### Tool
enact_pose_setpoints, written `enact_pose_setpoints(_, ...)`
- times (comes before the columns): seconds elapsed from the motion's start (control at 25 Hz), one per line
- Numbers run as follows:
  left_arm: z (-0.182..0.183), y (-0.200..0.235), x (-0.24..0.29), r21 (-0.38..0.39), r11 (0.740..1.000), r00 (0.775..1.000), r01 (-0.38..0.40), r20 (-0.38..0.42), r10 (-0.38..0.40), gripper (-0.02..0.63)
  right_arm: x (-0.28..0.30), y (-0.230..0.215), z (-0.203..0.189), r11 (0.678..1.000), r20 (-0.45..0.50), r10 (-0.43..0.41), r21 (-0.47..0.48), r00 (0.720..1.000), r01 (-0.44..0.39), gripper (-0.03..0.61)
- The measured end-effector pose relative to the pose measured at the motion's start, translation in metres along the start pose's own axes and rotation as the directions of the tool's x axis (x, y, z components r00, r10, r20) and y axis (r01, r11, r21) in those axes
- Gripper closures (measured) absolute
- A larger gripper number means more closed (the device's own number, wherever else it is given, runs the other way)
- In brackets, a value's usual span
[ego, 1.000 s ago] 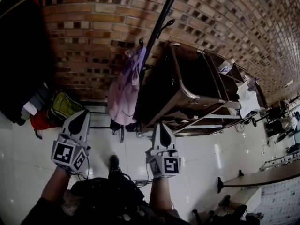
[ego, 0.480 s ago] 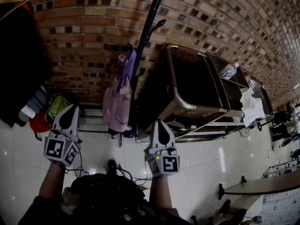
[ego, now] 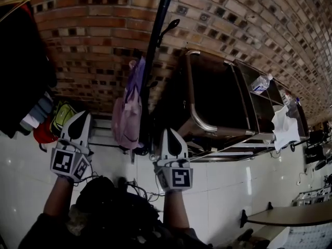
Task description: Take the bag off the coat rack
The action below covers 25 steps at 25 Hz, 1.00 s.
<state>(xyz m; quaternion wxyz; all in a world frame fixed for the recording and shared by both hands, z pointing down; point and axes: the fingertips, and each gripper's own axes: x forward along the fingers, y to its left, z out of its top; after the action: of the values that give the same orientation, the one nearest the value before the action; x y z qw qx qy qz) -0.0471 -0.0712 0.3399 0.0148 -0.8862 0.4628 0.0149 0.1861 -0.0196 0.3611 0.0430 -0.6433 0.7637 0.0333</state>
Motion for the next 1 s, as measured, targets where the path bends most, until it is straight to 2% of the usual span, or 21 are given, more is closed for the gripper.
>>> enact_pose_setpoints(0.08, -0.003, 0.003, 0.004, 0.000, 1.000, 1.000, -0.006, -0.018, 0.006, 0.595, 0.010, 0.002, -0.007, 1.000, -0.016, 0.007, -0.002, 1.000, -0.007, 0.554)
enact_pose_setpoints(0.24, -0.004, 0.005, 0.017, 0.013, 1.000, 1.000, -0.002, 0.011, 0.002, 0.595, 0.032, 0.004, -0.021, 1.000, -0.050, 0.004, 0.020, 0.999, -0.003, 0.554)
enact_pose_setpoints(0.4, -0.012, 0.011, 0.039, -0.002, 1.000, 1.000, 0.024, 0.006, -0.024, 0.595, 0.058, 0.004, -0.033, 1.000, -0.080, 0.007, 0.021, 0.997, -0.005, 0.554)
enact_pose_setpoints(0.6, -0.032, 0.025, 0.071, -0.029, 0.998, 0.998, 0.056, -0.021, -0.056, 0.595, 0.095, 0.001, -0.063, 1.000, -0.147, -0.001, 0.014, 0.989, 0.003, 0.512)
enact_pose_setpoints(0.84, -0.049, 0.043, 0.108, -0.061, 0.995, 0.995, 0.084, -0.042, -0.086, 0.595, 0.138, -0.019, -0.107, 0.997, -0.228, -0.081, -0.015, 0.970, 0.080, 0.465)
enact_pose_setpoints(0.92, -0.055, 0.050, 0.119, -0.069, 0.993, 0.994, 0.092, -0.050, -0.095, 0.595, 0.153, -0.021, -0.123, 0.998, -0.263, -0.068, -0.013, 0.962, 0.067, 0.456)
enact_pose_setpoints(1.0, -0.061, 0.056, 0.130, -0.075, 0.992, 0.992, 0.100, -0.069, -0.105, 0.595, 0.166, -0.019, -0.139, 0.999, -0.298, -0.039, -0.011, 0.954, 0.037, 0.419)
